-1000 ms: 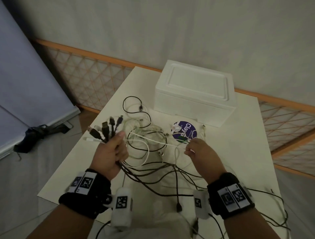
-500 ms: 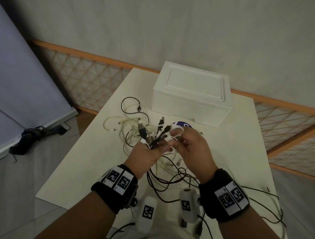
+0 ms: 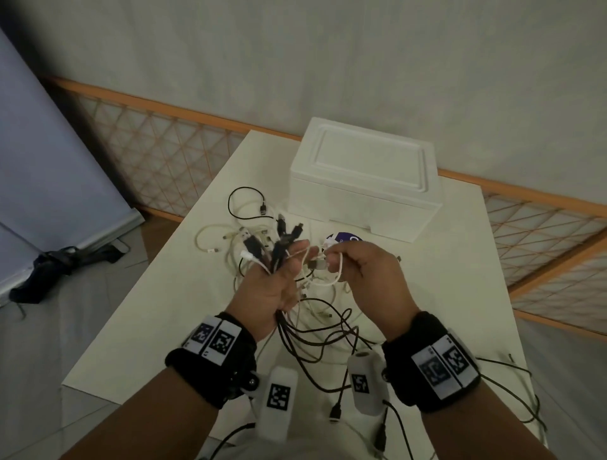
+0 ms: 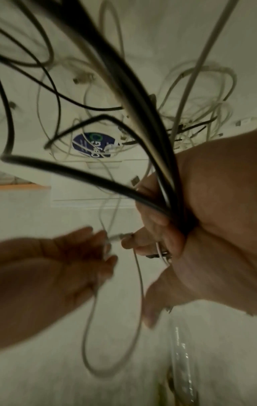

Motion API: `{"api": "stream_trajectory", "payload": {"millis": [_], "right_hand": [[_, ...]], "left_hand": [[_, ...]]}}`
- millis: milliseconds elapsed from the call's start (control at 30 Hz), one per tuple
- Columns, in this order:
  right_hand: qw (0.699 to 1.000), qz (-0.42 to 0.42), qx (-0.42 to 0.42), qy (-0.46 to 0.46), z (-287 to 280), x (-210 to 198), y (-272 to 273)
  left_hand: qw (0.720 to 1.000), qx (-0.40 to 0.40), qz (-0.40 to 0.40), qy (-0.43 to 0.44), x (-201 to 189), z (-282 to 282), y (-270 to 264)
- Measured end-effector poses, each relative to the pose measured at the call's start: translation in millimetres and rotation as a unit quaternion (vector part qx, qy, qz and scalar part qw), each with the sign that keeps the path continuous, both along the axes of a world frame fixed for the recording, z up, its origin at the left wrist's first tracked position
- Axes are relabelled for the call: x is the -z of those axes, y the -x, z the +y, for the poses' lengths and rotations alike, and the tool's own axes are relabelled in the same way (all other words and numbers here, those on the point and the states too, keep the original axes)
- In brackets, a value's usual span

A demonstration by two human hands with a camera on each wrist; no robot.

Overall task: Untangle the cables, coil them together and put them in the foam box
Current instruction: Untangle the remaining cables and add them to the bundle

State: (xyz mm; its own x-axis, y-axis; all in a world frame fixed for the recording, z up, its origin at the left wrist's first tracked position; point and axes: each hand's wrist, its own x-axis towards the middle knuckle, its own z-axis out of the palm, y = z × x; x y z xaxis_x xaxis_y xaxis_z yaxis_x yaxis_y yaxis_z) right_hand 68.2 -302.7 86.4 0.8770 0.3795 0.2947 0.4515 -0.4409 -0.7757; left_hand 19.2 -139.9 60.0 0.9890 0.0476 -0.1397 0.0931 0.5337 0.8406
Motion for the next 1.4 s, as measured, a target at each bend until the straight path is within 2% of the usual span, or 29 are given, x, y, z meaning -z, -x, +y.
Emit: {"api": "stream_trajectory", "payload": {"millis": [100, 167, 267, 333, 400, 433, 500, 600, 633, 667, 700, 733, 767, 800, 867, 900, 967, 1033, 1100, 1200, 1267, 1333, 1400], "right_hand": [[0.998, 0.010, -0.013, -0.059, 3, -18, 9], [0.992, 0.025, 0.007, -0.120, 1, -26, 10], [0.972, 0.113, 0.009, -0.205, -5, -31, 9], [0.984, 0.124, 0.009, -0.127, -7, -25, 5], [0.998, 0.068, -0.002, 0.008, -9, -15, 3], [0.998, 0.042, -0.005, 0.046, -8, -12, 4], [0.999, 0.033, 0.017, 0.033, -7, -12, 5], [0.990, 0.058, 0.110, -0.067, -13, -21, 5], [0.991, 0.047, 0.117, -0.052, -17, -22, 3], [0.994, 0.030, 0.101, 0.018, -22, -24, 1], [0.989, 0.014, 0.069, 0.133, -25, -23, -2], [0.969, -0.006, 0.037, 0.245, -25, -20, -3], [0.952, -0.028, 0.022, 0.303, -26, -17, -4], [0.947, -0.054, 0.023, 0.315, -26, -16, -5], [0.957, -0.111, 0.054, 0.264, -25, -14, -4], [0.967, -0.112, 0.081, 0.215, -25, -15, -3], [0.983, -0.065, 0.127, 0.114, -30, -12, -4], [0.987, -0.031, 0.155, 0.039, -37, -10, -3], [0.983, -0.033, 0.181, 0.004, -48, -12, -2], [0.983, -0.017, 0.181, 0.025, -62, -15, -1], [0.985, 0.067, 0.153, -0.040, -65, -13, 2], [0.963, 0.179, 0.141, -0.143, -62, -13, 5], [0.945, 0.231, 0.131, -0.191, -57, -12, 8]], "left_hand": [[0.999, 0.022, 0.019, -0.034, 8, -10, 0], [0.994, 0.042, 0.037, -0.099, 8, -14, 2], [0.982, 0.031, 0.069, -0.171, 6, -19, 2], [0.983, 0.009, 0.060, -0.175, 8, -21, -1], [0.984, -0.009, 0.042, -0.175, 3, -23, -3], [0.984, -0.011, 0.038, -0.175, 2, -23, -4], [0.985, -0.020, 0.050, -0.164, 2, -20, -6], [0.990, -0.053, 0.076, -0.110, 7, -11, -9], [0.991, -0.063, 0.077, -0.090, 8, -9, -9], [0.992, -0.066, 0.073, -0.075, 9, -7, -8], [0.993, -0.061, 0.066, -0.072, 8, -6, -7], [0.994, -0.051, 0.055, -0.081, 7, -6, -7], [0.994, -0.042, 0.047, -0.093, 5, -7, -5], [0.993, -0.037, 0.041, -0.104, 5, -8, -4], [0.992, -0.037, 0.035, -0.116, 5, -8, -3], [0.991, -0.040, 0.034, -0.119, 4, -7, -2], [0.991, -0.059, 0.039, -0.114, 3, -3, -1], [0.989, -0.104, 0.065, -0.081, 7, 6, -1], [0.982, -0.157, 0.099, -0.040, 15, 19, -1], [0.967, -0.211, 0.141, -0.001, 27, 36, 3], [0.959, -0.231, 0.162, 0.001, 33, 40, 7], [0.959, -0.229, 0.164, -0.010, 34, 38, 9], [0.965, -0.213, 0.150, -0.036, 32, 30, 10]]}}
